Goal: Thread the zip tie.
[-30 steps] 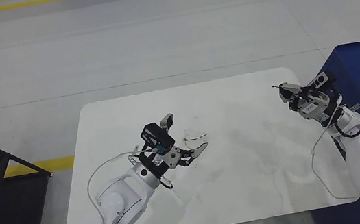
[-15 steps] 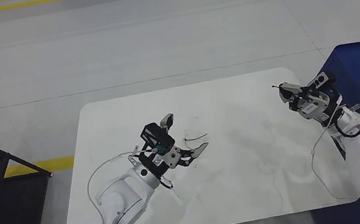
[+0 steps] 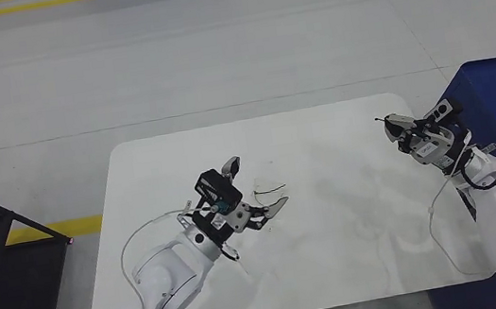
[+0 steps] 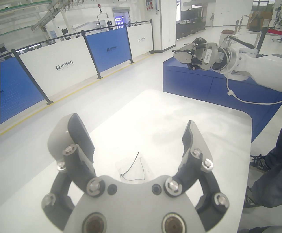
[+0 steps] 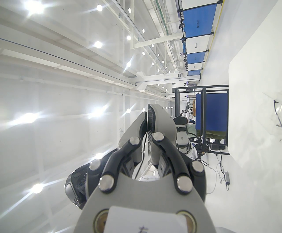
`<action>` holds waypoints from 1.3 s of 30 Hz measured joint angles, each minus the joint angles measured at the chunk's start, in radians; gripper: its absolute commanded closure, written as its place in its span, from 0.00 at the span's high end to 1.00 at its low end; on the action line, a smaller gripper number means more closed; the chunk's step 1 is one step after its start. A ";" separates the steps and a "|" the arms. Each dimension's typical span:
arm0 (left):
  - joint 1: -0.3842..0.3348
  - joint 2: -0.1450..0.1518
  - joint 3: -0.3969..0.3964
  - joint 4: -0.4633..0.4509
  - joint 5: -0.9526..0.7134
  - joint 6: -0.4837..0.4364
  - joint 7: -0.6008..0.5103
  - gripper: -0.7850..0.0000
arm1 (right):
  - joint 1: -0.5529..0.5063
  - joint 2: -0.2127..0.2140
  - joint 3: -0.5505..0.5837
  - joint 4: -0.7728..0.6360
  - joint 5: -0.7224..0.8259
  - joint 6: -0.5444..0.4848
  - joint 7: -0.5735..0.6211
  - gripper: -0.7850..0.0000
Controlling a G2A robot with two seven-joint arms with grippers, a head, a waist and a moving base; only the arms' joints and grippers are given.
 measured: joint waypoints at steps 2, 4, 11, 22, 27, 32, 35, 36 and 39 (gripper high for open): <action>-0.022 -0.004 0.019 -0.009 0.008 -0.014 -0.016 1.00 | 0.000 0.000 0.000 0.000 0.000 0.000 0.000 0.00; -0.050 -0.010 0.040 -0.007 0.025 -0.020 -0.031 1.00 | 0.000 0.000 0.000 0.000 0.000 0.000 0.000 0.00; -0.118 -0.031 0.109 0.013 0.073 0.007 -0.046 1.00 | 0.000 0.000 0.000 0.000 0.000 0.000 0.000 0.00; -0.161 -0.054 0.157 0.055 0.110 0.040 -0.098 1.00 | 0.000 0.000 0.000 0.000 0.000 0.000 0.000 0.00; -0.155 -0.054 0.161 0.052 0.114 0.018 -0.106 1.00 | 0.000 0.000 0.000 0.000 0.000 0.000 0.000 0.00; -0.155 -0.054 0.161 0.052 0.114 0.019 -0.105 1.00 | 0.000 0.000 0.000 0.000 0.000 0.000 0.000 0.00; -0.155 -0.054 0.161 0.052 0.114 0.019 -0.105 1.00 | 0.000 0.000 0.000 0.000 0.000 0.000 0.000 0.00; -0.155 -0.054 0.161 0.052 0.114 0.019 -0.105 1.00 | 0.000 0.000 0.000 0.000 0.000 0.000 0.000 0.00; -0.155 -0.054 0.161 0.052 0.114 0.019 -0.105 1.00 | 0.000 0.000 0.000 0.000 0.000 0.000 0.000 0.00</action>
